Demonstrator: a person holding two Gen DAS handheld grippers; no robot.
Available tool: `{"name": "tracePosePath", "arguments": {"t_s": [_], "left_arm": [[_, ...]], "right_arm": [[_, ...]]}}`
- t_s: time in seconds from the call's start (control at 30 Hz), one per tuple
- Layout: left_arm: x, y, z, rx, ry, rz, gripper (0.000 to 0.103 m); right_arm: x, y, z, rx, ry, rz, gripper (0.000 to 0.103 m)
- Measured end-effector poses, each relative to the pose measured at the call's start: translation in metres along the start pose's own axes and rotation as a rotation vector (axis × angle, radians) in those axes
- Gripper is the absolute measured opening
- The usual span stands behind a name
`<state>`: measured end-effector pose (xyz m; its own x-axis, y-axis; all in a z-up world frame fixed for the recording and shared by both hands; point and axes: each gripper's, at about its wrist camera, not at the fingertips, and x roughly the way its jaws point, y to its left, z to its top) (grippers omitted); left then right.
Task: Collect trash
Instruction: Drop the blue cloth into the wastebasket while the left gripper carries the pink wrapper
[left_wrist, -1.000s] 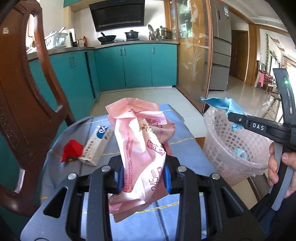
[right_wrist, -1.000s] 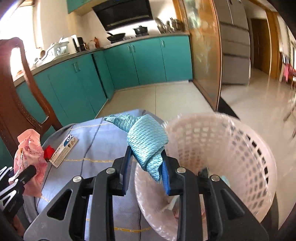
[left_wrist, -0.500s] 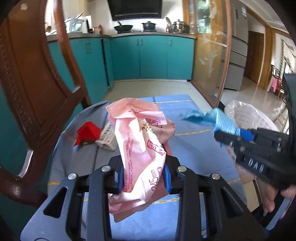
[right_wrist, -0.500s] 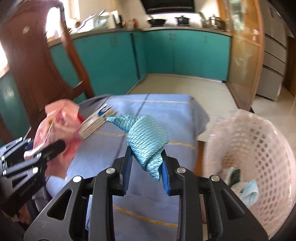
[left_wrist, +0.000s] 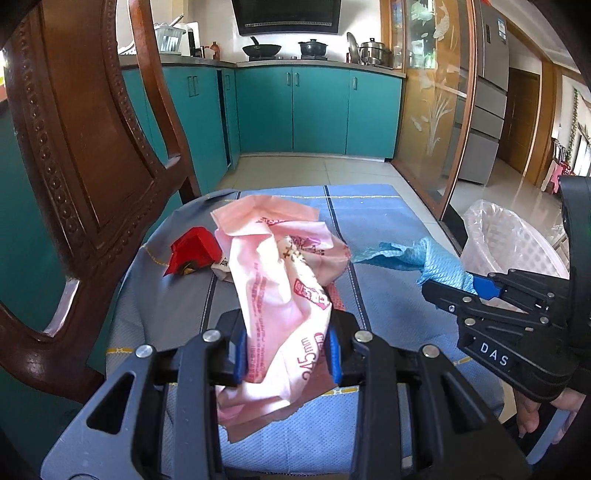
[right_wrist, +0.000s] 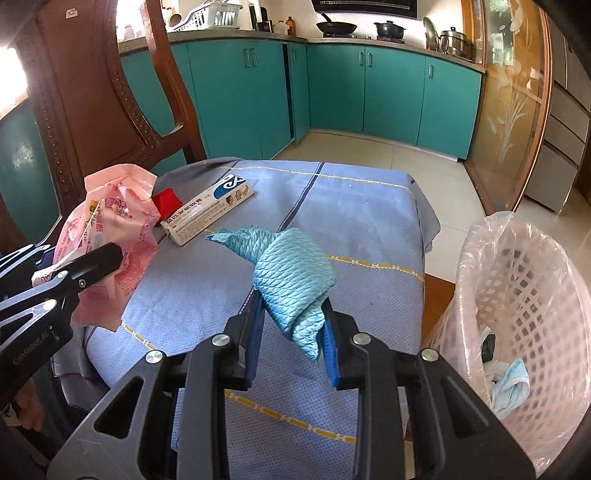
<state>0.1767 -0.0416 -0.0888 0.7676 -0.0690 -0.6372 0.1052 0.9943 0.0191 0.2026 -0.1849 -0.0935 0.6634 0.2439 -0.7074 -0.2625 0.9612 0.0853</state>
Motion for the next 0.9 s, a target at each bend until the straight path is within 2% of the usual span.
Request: {"name": "tracePosePath", "arguments": {"t_s": [0.63,0.77,0.83,0.9], "left_arm": [[0.003,-0.002,0.000,0.004,0.009,-0.001,0.033],[0.000,-0.001,0.005,-0.006,-0.002,-0.022,0.033],[-0.003,-0.004,0.011,-0.004,-0.013,-0.058,0.033],[-0.005,-0.014,0.020,0.003,-0.017,-0.130,0.033]], "right_arm": [[0.000,0.000,0.001,-0.002,-0.005,0.002,0.029],[-0.019,-0.018,0.006,0.054,-0.075,-0.025,0.029],[-0.038,-0.043,0.009,0.124,-0.133,-0.050,0.029],[-0.059,-0.073,0.009,0.204,-0.186,-0.079,0.029]]}}
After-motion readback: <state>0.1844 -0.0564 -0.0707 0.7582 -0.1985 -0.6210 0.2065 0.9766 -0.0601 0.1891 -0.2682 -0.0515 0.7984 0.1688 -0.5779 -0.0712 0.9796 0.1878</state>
